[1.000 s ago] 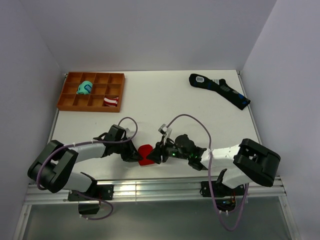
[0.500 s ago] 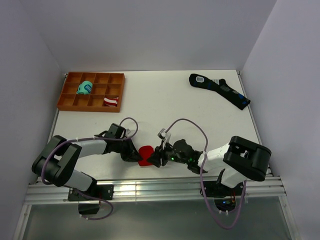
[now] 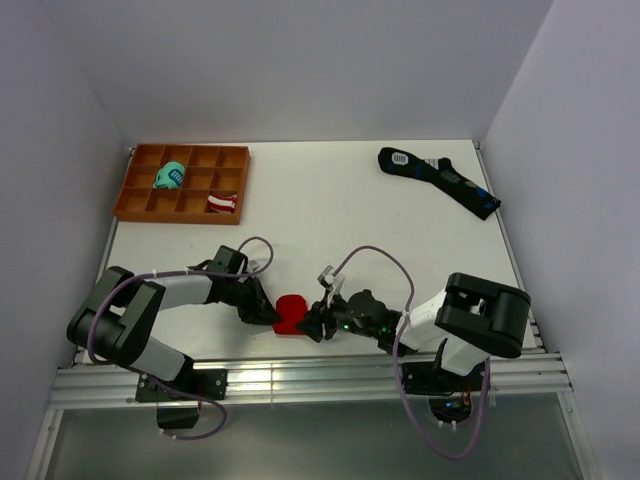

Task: Roll the socks
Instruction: Roll the sock at the center of the board.

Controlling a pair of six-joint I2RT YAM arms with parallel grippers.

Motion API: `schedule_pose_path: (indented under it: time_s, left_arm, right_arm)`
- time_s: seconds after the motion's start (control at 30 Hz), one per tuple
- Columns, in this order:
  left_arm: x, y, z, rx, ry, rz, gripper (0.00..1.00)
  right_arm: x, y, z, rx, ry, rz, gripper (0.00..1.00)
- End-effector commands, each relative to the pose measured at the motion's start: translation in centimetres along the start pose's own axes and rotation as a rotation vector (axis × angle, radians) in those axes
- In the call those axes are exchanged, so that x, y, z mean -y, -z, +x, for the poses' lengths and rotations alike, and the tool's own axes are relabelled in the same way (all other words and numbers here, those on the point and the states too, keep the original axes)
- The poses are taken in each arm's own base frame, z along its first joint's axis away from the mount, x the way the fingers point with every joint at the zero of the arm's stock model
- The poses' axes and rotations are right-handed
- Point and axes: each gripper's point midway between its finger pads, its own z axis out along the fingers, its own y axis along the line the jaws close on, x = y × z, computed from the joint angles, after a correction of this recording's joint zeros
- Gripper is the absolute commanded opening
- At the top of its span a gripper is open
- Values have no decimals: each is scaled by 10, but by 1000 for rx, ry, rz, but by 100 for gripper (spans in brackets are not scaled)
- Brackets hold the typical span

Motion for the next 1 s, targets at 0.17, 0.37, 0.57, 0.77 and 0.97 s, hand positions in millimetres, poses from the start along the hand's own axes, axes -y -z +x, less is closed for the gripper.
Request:
schedule_pose_path:
  time_s: [0.17, 0.37, 0.57, 0.77, 0.97]
  left_arm:
    - [-37, -4, -1, 23, 39, -154, 0]
    - [-38, -4, 0, 18, 43, -153, 0]
    - [-37, -4, -1, 19, 45, -149, 0]
    - [-38, -5, 0, 16, 49, -148, 1]
    - [-43, -6, 2, 19, 54, -148, 0]
  right_arm:
    - [-3, -5, 11, 6, 40, 27, 52]
    - [-1, -5, 20, -10, 43, 32, 53]
    - [-1, -11, 31, -45, 46, 35, 53]
    - [0, -15, 39, -78, 43, 44, 52]
    - [6, -19, 47, -126, -9, 97, 33]
